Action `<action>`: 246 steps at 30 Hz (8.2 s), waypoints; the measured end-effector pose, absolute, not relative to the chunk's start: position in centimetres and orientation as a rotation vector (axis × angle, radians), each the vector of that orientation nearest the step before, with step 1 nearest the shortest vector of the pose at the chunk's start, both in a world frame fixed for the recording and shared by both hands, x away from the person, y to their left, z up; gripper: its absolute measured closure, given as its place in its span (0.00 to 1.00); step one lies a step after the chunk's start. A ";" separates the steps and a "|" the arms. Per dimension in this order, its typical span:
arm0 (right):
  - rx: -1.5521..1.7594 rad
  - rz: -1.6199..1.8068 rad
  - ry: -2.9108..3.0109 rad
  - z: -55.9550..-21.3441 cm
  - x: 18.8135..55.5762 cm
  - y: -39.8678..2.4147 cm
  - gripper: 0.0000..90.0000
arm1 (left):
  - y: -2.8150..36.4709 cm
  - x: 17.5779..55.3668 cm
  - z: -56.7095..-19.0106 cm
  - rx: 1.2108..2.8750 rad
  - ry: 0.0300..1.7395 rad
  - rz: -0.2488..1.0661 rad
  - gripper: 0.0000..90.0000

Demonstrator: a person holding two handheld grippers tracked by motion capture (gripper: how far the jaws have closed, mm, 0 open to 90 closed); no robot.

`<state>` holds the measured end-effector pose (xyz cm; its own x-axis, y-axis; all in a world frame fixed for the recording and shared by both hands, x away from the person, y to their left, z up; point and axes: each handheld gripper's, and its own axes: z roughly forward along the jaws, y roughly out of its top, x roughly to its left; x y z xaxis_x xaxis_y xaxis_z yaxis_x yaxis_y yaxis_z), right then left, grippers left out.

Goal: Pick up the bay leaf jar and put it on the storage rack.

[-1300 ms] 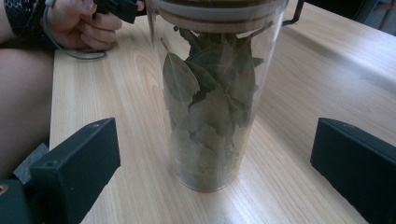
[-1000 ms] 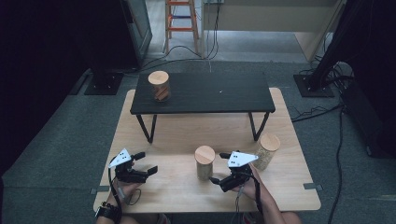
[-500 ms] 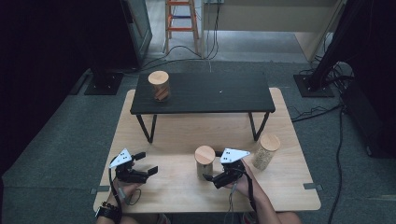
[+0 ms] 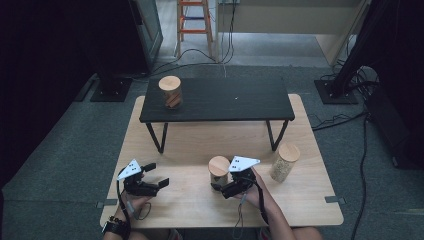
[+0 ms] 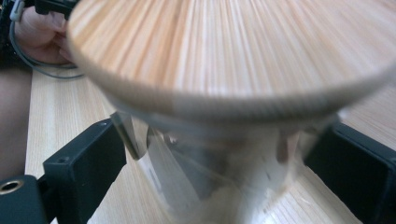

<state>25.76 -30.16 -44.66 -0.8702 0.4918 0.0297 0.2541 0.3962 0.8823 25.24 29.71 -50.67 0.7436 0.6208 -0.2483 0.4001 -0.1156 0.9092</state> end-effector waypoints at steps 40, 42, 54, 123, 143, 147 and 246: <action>0.747 1.468 2.405 -43.3 26.4 -30.0 0.28 | 29.8 25.4 -50.7 1.740 0.812 0.222 0.02; 0.742 1.463 2.411 -42.6 26.4 -30.0 0.28 | 29.8 25.4 -50.7 1.740 0.813 0.221 0.02; 0.699 1.426 2.458 -39.1 26.8 -29.9 0.28 | 29.6 25.3 -50.6 1.747 0.810 0.227 0.02; 0.623 1.415 2.477 -27.0 31.8 -28.5 0.28 | 29.9 25.6 -50.7 1.737 0.811 0.205 0.02; 0.591 1.399 2.455 -24.5 33.1 -28.4 0.28 | 30.0 25.7 -50.8 1.731 0.812 0.200 0.02; 0.585 1.390 2.449 -23.8 33.4 -28.5 0.28 | 30.1 25.7 -50.9 1.724 0.813 0.198 0.02; 0.726 1.382 2.372 -22.6 43.6 -28.2 0.25 | 30.0 25.7 -50.7 1.738 0.803 0.197 0.02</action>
<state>43.56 -28.23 -22.55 -0.8270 0.5622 -0.0056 0.2724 0.4094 0.8707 25.74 29.96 -50.74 0.7518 0.6031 -0.2668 0.4113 -0.1126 0.9045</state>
